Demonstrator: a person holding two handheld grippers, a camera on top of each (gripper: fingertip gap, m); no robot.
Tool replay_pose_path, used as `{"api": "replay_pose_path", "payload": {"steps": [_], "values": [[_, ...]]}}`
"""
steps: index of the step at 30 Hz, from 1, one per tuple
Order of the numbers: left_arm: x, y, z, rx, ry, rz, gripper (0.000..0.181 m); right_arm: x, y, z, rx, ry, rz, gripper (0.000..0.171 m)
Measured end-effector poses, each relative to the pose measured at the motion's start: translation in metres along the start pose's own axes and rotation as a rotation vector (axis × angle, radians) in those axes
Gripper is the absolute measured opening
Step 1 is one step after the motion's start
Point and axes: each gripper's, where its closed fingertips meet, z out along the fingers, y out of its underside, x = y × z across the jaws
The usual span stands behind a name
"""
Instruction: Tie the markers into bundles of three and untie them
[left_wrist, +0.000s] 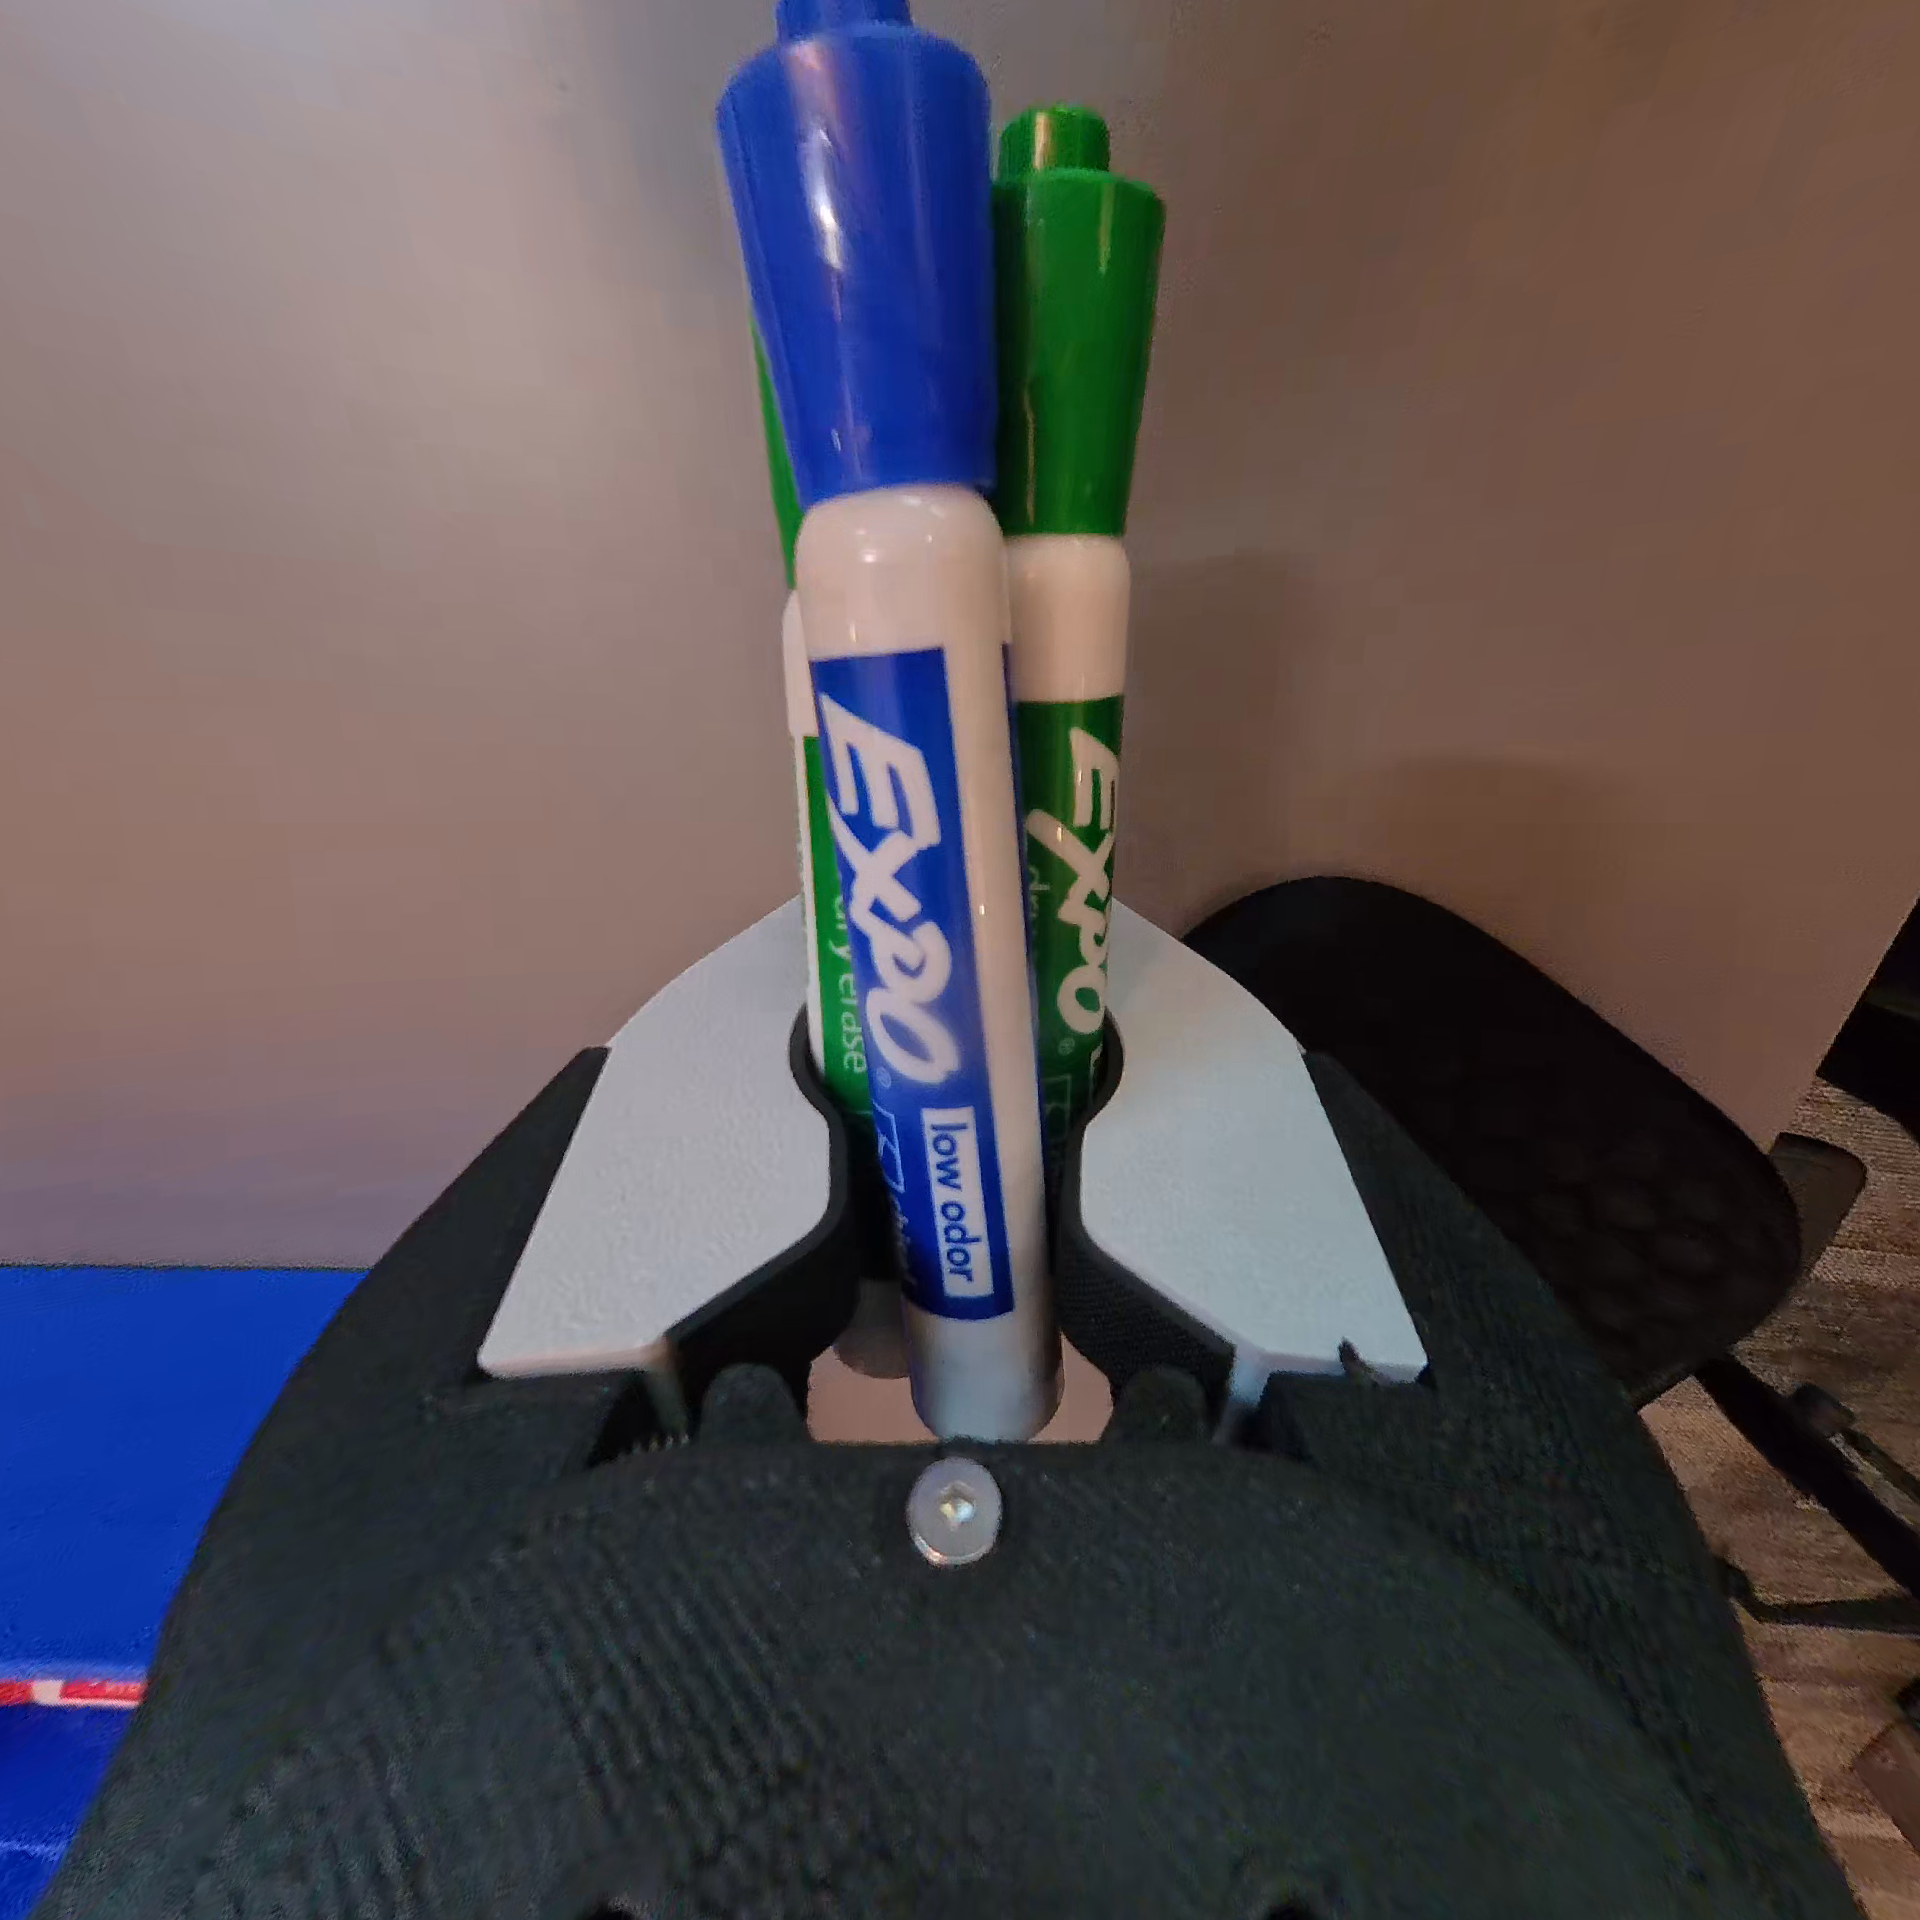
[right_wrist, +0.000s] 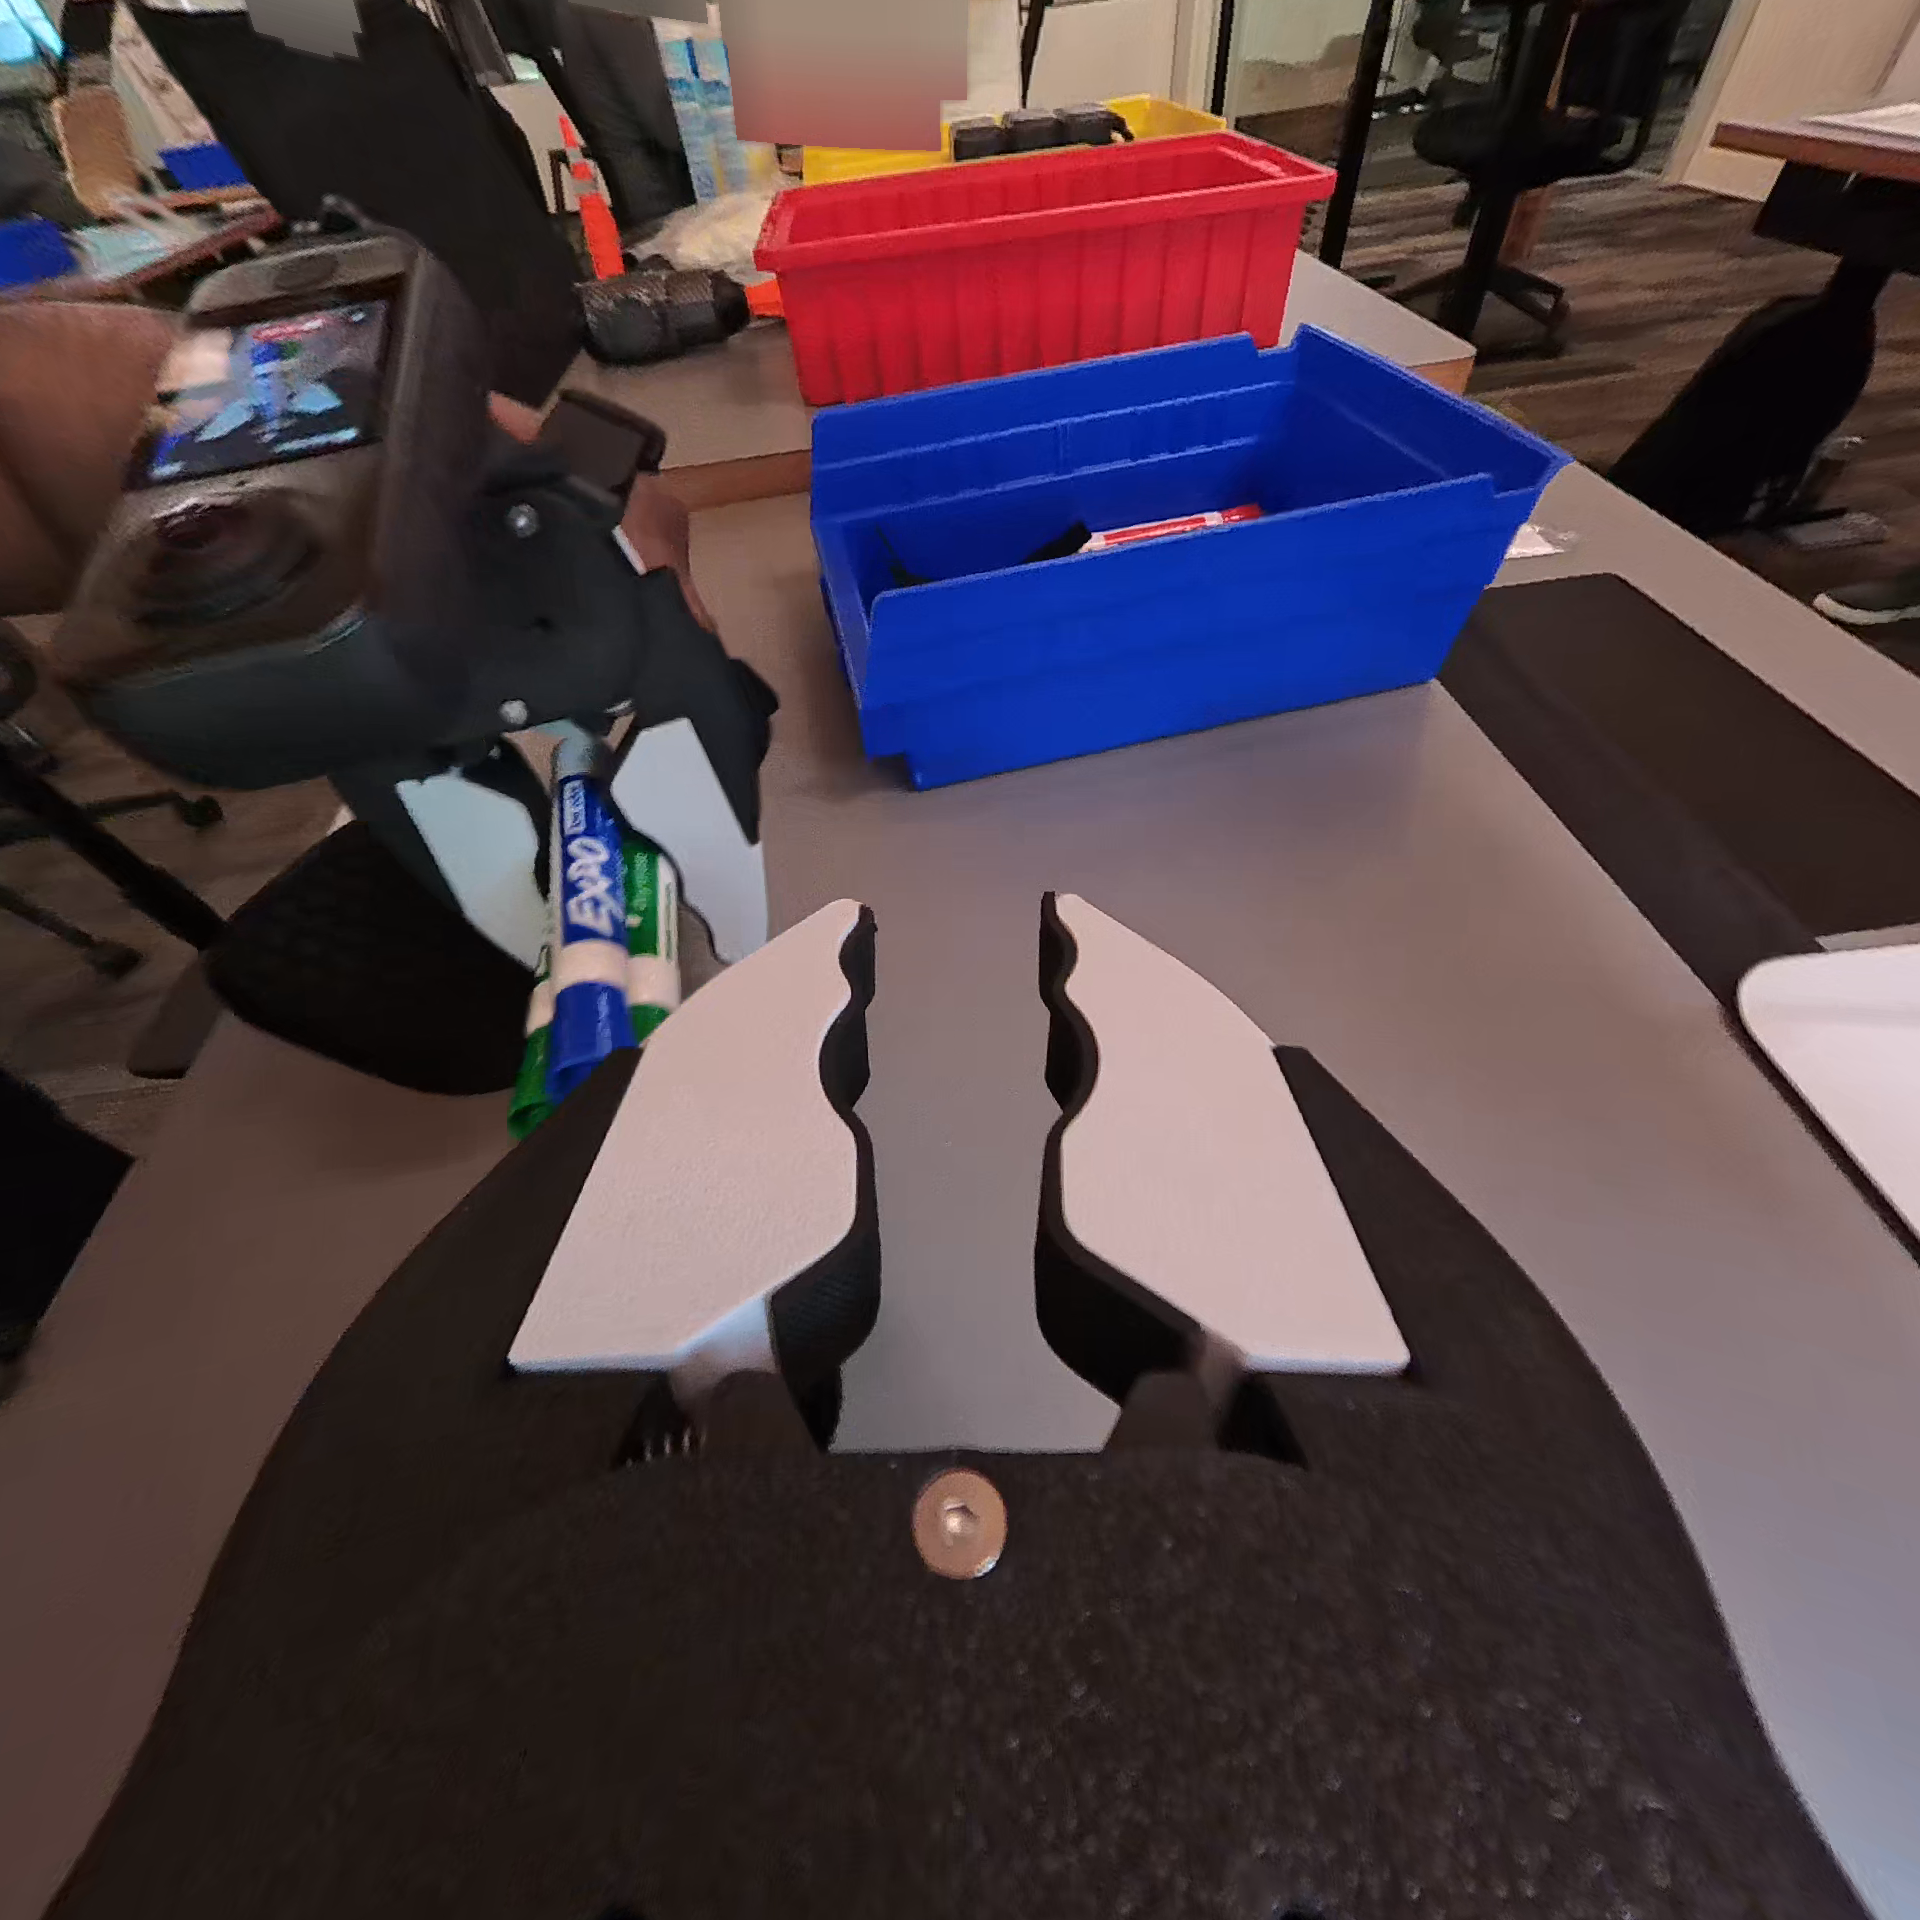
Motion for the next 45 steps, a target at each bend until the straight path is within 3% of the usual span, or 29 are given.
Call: {"api": "replay_pose_path", "payload": {"steps": [8, 15, 19, 37, 40, 45], "values": [[0.015, 0.009, 0.005, -0.014, 0.007, -0.017, 0.043, -0.006, -0.035, 0.076, -0.05, -0.102, -0.117, 0.03], [0.023, 0.02, 0.007, -0.027, 0.003, -0.03, 0.043, -0.026, -0.053, 0.162, -0.204, -0.214, -0.318, 0.0], [0.024, 0.026, 0.007, -0.03, -0.007, -0.039, 0.043, -0.024, -0.055, 0.196, -0.28, -0.219, -0.358, 0.013], [0.025, 0.04, 0.008, -0.026, -0.025, -0.057, 0.043, -0.017, -0.032, 0.191, -0.338, -0.145, -0.374, 0.034], [0.028, 0.042, 0.009, -0.033, -0.025, -0.053, 0.043, -0.017, -0.04, 0.206, -0.397, -0.149, -0.407, 0.034], [0.029, 0.045, 0.007, -0.054, -0.045, -0.05, 0.043, -0.004, -0.041, 0.256, -0.67, -0.197, -0.513, 0.032]]}}
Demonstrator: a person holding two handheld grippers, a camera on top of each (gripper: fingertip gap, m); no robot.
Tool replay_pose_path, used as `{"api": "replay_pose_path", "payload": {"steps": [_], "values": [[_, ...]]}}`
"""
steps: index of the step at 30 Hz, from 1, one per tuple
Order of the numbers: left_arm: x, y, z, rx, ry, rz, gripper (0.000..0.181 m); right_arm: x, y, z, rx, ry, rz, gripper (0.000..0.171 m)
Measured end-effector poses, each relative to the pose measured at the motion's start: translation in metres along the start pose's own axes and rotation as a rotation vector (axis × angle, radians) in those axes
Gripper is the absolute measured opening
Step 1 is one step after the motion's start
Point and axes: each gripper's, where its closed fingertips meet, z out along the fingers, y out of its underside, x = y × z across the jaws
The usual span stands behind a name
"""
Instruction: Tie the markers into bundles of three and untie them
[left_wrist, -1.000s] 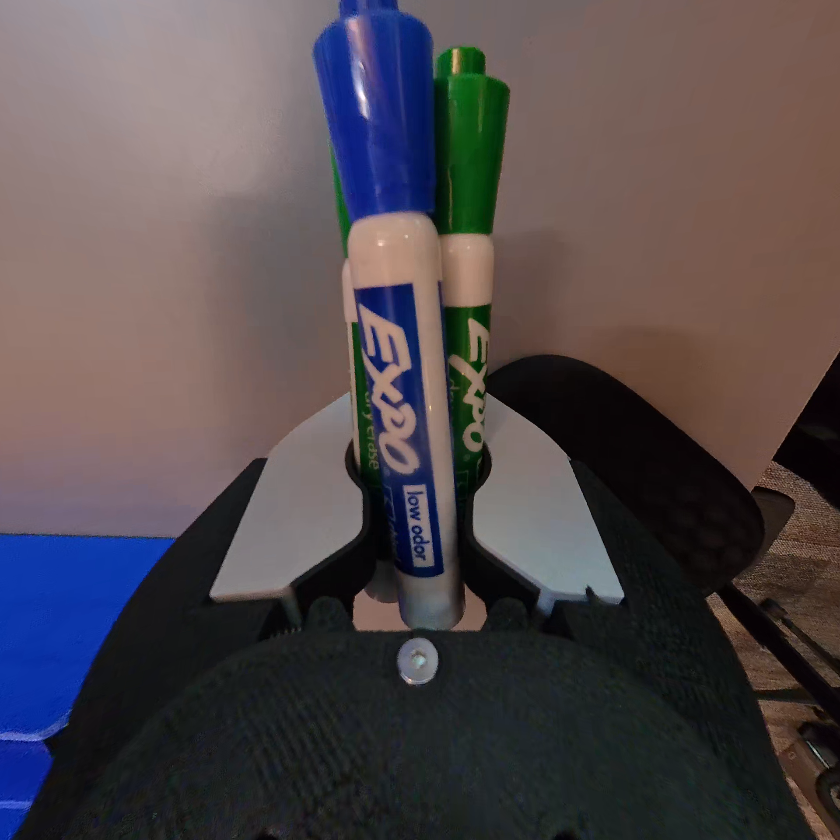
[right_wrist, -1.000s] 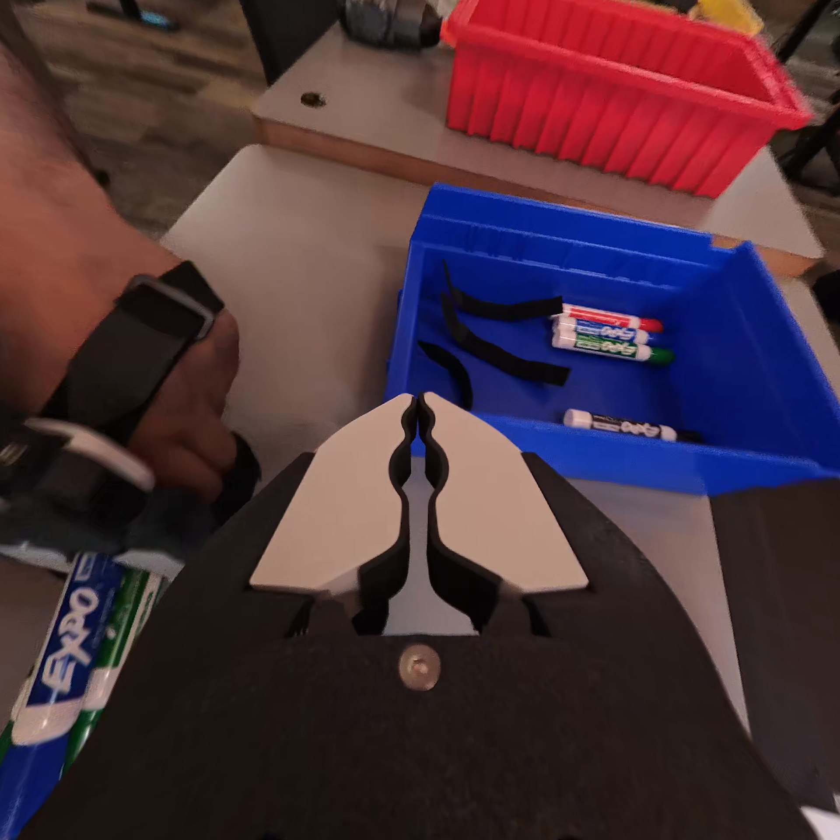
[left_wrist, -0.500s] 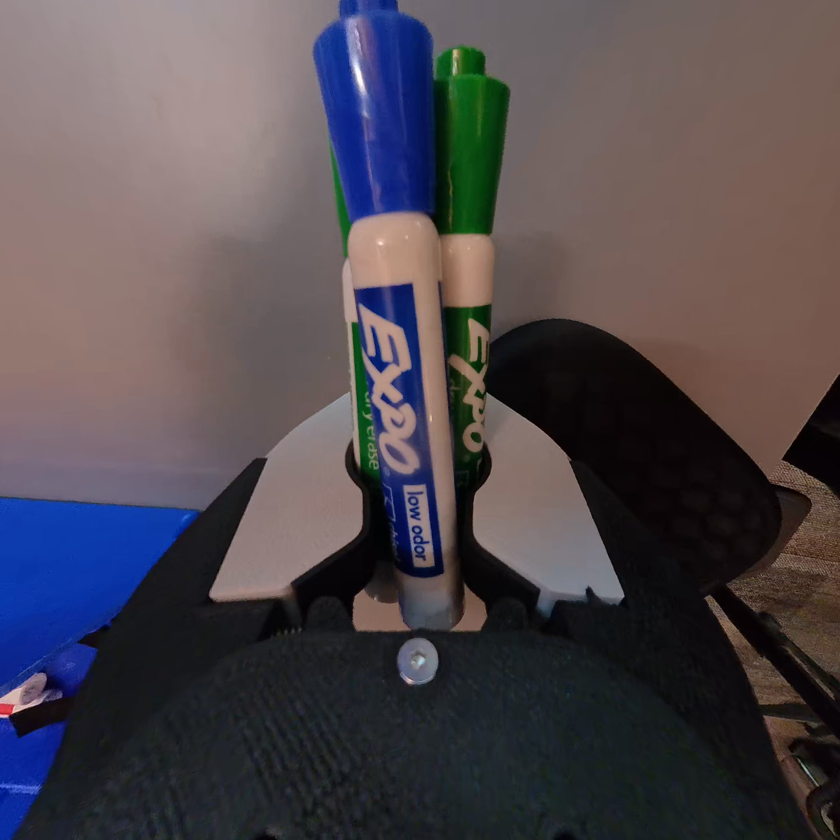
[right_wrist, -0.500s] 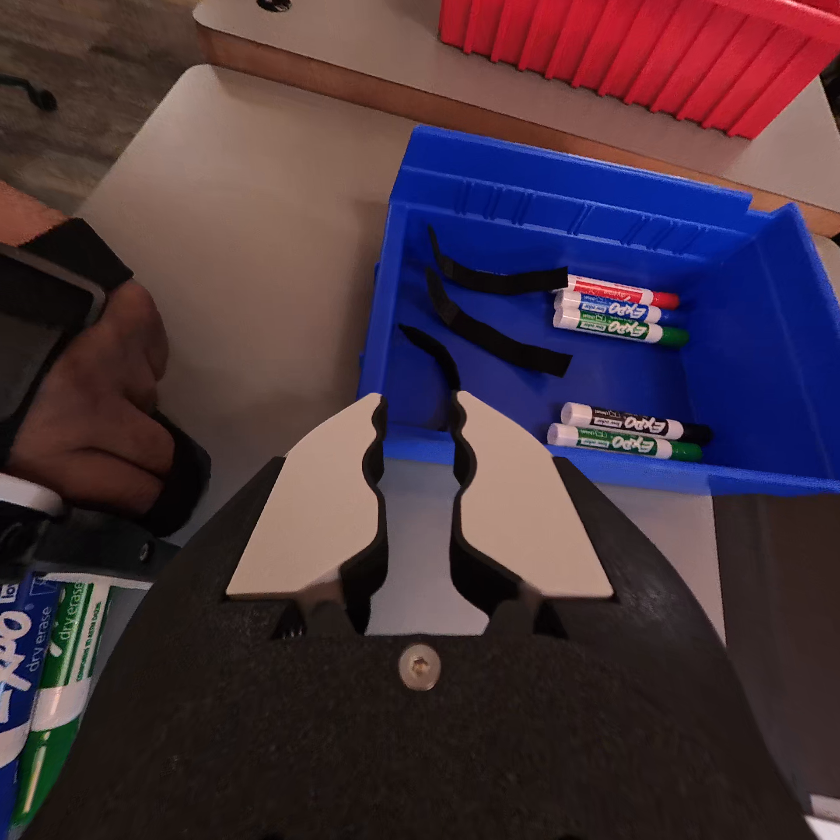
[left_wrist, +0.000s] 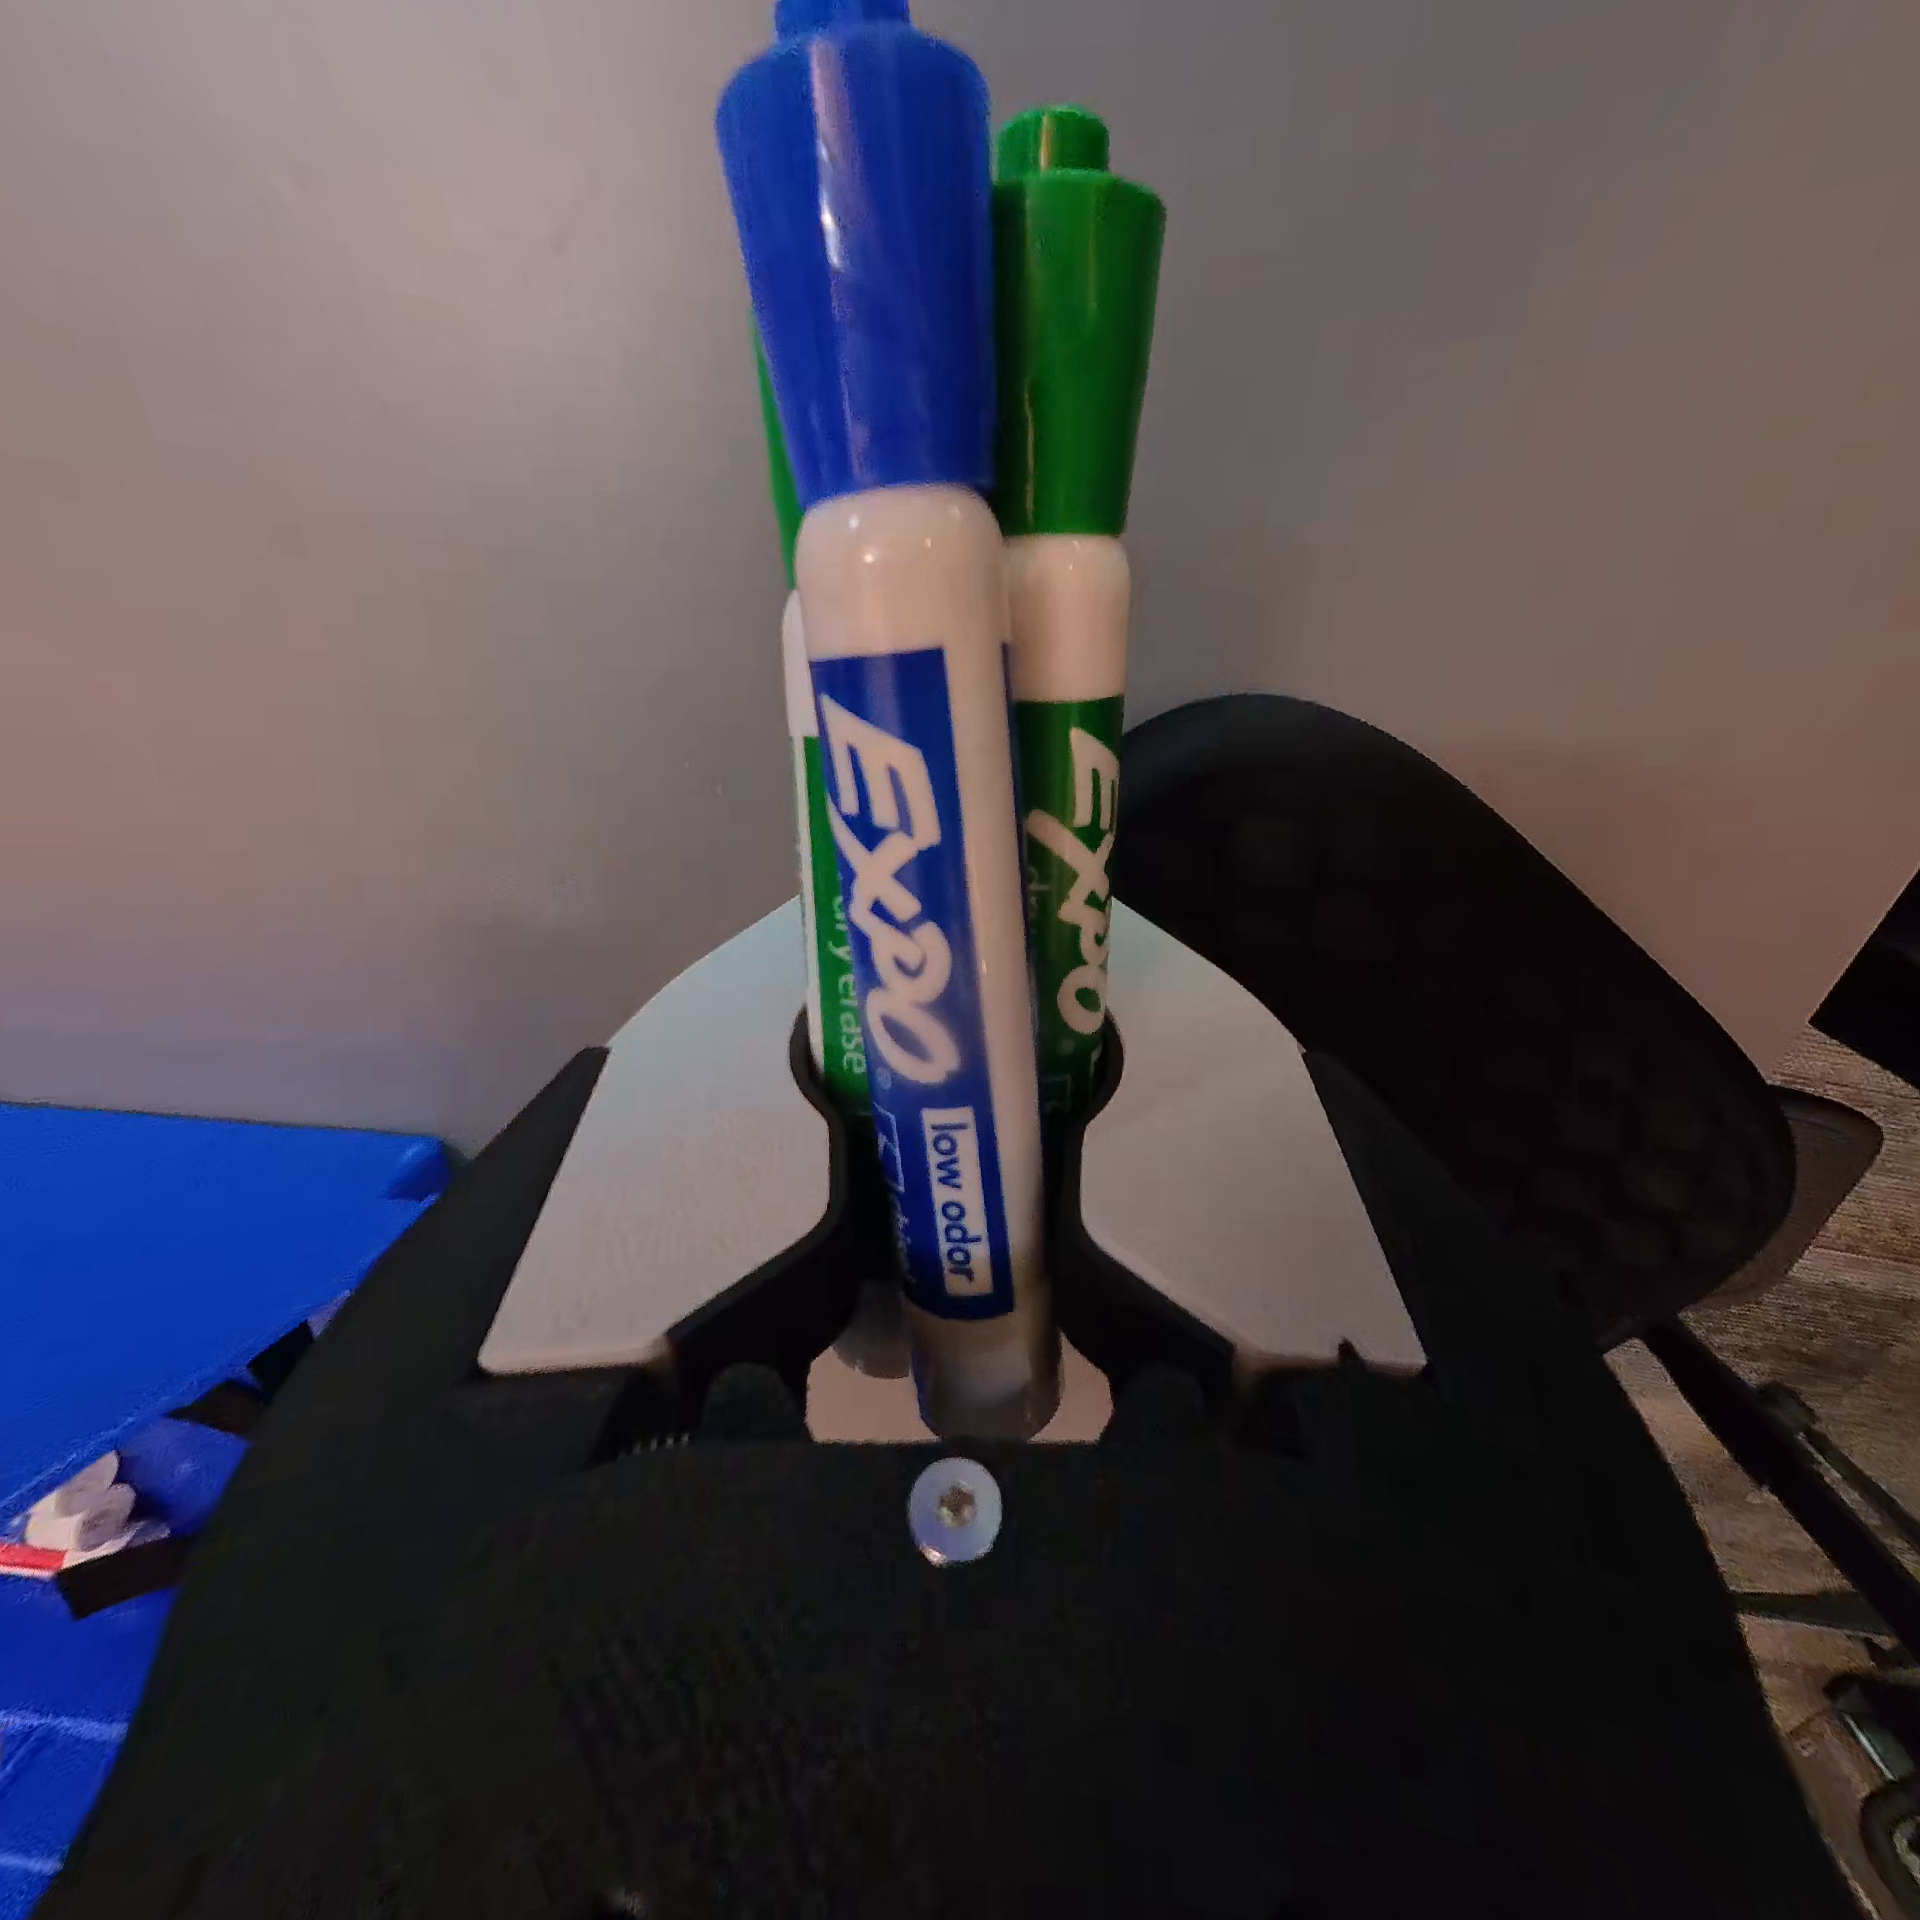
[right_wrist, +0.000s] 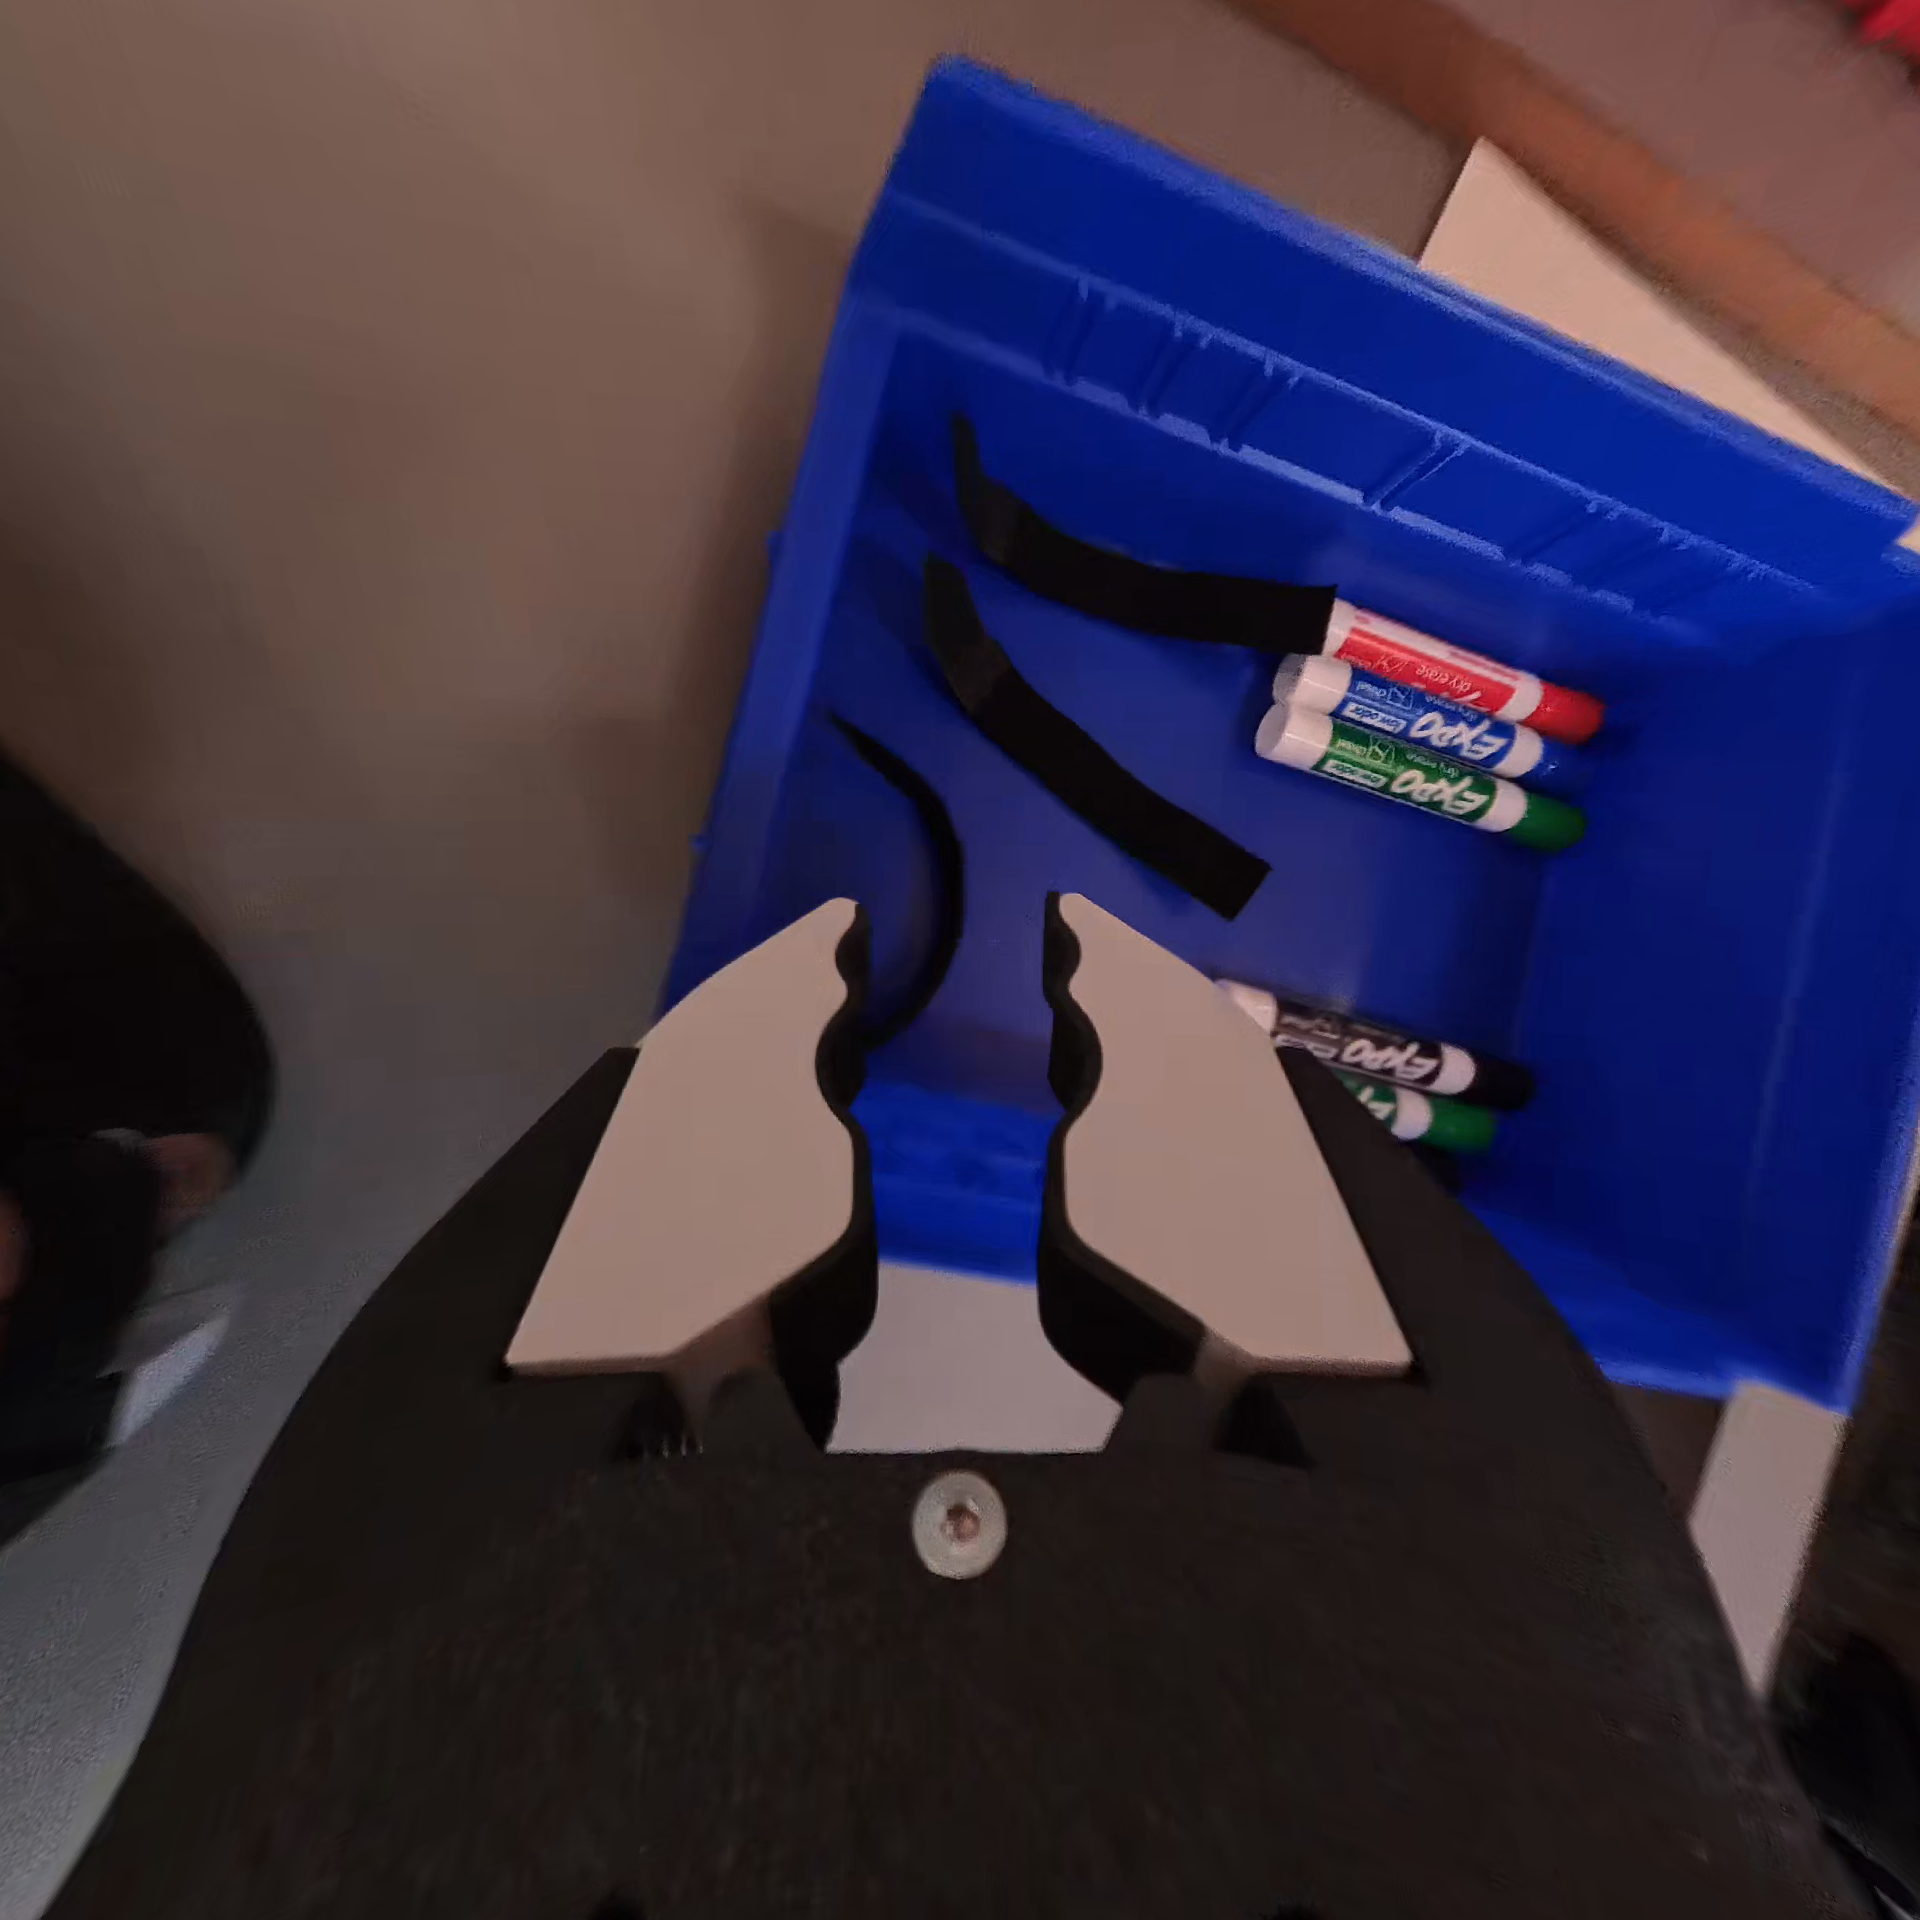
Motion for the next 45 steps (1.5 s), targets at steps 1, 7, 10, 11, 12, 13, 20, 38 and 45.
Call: {"api": "replay_pose_path", "payload": {"steps": [1, 7, 10, 11, 12, 13, 20, 38, 45], "values": [[0.0, 0.001, -0.001, -0.006, -0.004, 0.001, 0.043, 0.01, -0.001, 0.011, -0.052, 0.001, -0.01, 0.032], [0.003, 0.012, -0.004, -0.036, -0.008, -0.003, 0.043, 0.076, 0.03, 0.064, -0.329, 0.004, 0.11, 0.032], [0.003, 0.017, -0.005, -0.041, -0.005, -0.006, 0.043, 0.084, 0.047, 0.077, -0.439, -0.073, 0.253, 0.035], [0.003, 0.019, -0.005, -0.042, -0.004, -0.007, 0.043, 0.082, 0.05, 0.08, -0.467, -0.107, 0.291, 0.036], [0.003, 0.02, -0.005, -0.043, -0.002, -0.008, 0.043, 0.082, 0.05, 0.084, -0.481, -0.128, 0.318, 0.036], [0.003, 0.021, -0.005, -0.041, 0.002, -0.01, 0.043, 0.08, 0.05, 0.087, -0.492, -0.155, 0.341, 0.036], [-0.001, 0.021, -0.005, -0.035, 0.007, -0.005, 0.043, 0.075, 0.033, 0.091, -0.374, -0.248, 0.4, 0.003], [-0.013, -0.035, -0.001, -0.031, -0.006, 0.077, 0.043, -0.049, 0.152, -0.234, 0.157, 0.242, 0.281, 0.002], [-0.01, -0.075, -0.002, -0.014, -0.007, 0.145, 0.043, -0.129, 0.252, -0.257, 0.122, 0.331, 0.407, 0.002]]}}
